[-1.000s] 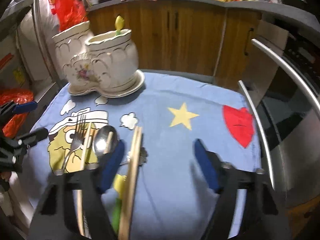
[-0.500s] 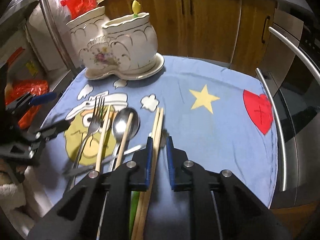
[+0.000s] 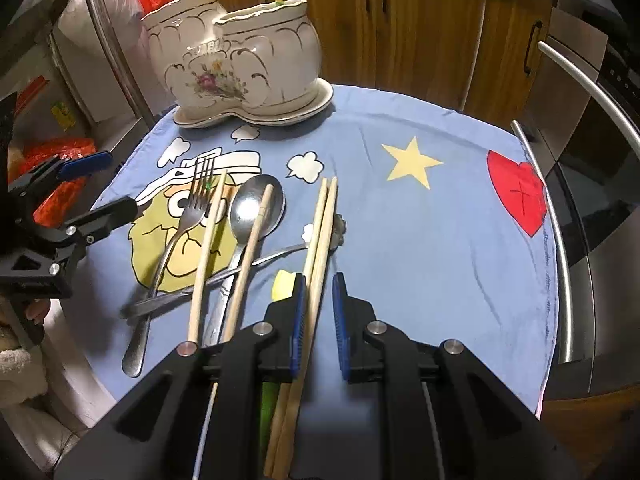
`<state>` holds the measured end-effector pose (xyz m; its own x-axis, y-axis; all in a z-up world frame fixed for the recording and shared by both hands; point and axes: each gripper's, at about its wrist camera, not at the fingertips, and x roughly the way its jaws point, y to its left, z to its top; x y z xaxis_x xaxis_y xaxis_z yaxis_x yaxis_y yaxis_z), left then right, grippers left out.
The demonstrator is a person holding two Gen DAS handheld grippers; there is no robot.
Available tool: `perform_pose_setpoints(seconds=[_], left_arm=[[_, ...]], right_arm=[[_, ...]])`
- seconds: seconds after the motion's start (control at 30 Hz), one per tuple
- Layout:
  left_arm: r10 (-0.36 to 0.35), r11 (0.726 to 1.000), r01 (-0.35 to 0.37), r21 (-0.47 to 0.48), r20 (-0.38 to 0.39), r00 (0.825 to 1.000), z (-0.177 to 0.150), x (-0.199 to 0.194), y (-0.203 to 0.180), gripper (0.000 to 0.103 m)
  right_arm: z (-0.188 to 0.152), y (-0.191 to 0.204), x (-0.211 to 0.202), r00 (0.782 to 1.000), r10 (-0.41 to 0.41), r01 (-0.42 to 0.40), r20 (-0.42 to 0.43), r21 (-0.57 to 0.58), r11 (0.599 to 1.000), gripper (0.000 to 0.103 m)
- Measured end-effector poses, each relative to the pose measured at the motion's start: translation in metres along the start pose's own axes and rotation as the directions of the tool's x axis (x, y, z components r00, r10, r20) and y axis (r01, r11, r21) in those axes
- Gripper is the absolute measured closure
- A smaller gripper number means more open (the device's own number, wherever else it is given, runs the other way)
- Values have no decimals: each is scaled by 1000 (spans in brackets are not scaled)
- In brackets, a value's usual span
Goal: Organize utensils
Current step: 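Bring both open tools back over the remaining utensils on the cloth, then close right tool on a wooden chopstick while left tool grasps the silver fork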
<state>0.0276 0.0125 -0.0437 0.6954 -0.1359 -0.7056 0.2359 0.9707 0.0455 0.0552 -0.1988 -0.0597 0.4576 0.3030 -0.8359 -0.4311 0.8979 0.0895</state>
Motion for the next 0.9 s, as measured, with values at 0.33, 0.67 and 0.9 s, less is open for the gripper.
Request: perform_pose_setpoints(seconds=[0.33,0.67,0.9], left_arm=[[-10,1000,10,-2,-4,1000,1,2,-4,9],[-12,1000,11,-9,-12,1000,1,2,0,9],[-13,1000,13,-3,-10,1000,2,3,-3,9]], right_arm=[[12,5,15,1000,-27,27,-11,2,1000,90],[7,-8,14,997,67,-64,-26,104,993,93],[7,-7,4,997,78,-78,1,94,992,98]])
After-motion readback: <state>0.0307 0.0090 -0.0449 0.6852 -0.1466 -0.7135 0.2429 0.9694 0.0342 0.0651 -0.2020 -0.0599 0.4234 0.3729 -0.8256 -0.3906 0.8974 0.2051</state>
